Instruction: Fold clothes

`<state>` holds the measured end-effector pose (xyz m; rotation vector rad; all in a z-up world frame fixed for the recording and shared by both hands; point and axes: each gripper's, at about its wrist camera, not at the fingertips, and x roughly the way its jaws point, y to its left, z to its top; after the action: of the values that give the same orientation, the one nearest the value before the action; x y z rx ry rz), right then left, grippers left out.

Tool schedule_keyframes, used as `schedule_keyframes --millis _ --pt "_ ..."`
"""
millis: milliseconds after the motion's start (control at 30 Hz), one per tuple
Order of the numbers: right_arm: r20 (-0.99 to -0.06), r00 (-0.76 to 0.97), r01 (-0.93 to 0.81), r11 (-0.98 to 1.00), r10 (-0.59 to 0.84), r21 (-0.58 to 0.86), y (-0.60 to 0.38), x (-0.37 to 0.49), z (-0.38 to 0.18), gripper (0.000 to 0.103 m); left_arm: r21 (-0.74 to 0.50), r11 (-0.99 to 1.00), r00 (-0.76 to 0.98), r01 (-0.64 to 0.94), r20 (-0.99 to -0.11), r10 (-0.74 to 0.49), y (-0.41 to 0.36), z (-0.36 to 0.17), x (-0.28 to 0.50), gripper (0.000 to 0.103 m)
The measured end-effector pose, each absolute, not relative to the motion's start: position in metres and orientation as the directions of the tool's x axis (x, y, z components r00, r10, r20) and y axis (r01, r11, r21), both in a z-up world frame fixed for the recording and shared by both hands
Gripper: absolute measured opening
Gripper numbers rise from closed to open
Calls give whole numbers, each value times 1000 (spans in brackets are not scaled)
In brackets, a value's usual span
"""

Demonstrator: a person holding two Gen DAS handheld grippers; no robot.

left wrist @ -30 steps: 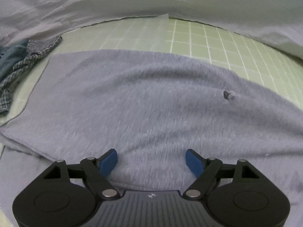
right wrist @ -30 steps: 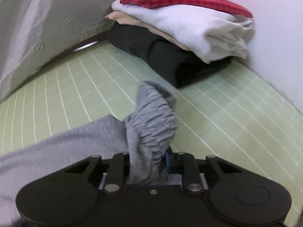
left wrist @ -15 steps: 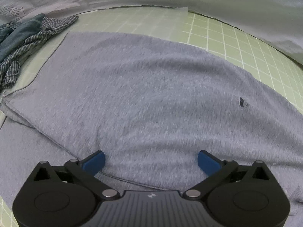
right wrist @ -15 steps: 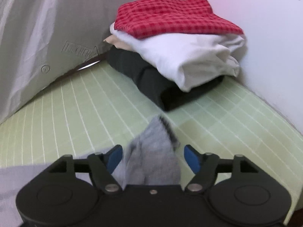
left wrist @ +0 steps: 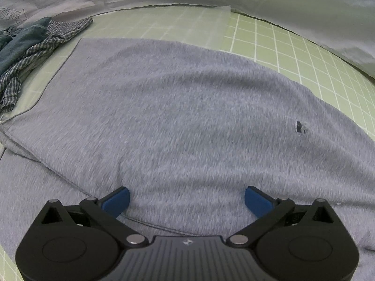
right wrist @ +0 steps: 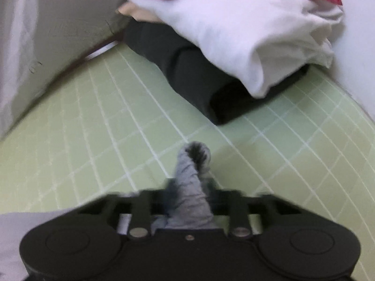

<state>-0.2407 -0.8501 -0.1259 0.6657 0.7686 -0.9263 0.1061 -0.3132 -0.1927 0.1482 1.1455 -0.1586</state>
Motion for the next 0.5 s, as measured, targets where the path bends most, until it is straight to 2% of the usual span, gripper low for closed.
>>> schedule_keyframes --millis 100,167,400,500 --pt "-688 495 856 433 -530 283 -846 -254 -103 14 34 978 401 207 -915 -53 -312 -193 107 103" --pt "-643 514 857 356 -567 372 -850 -268 -96 13 24 980 414 197 -908 -61 -305 -186 114 103" --pt "-716 431 890 392 -549 235 -844 -257 -109 13 -29 991 500 130 -861 -91 -266 -149 150 101" --pt "-738 412 899 371 -534 234 -848 -253 -111 14 18 997 549 79 -835 -28 -234 -140 189 100"
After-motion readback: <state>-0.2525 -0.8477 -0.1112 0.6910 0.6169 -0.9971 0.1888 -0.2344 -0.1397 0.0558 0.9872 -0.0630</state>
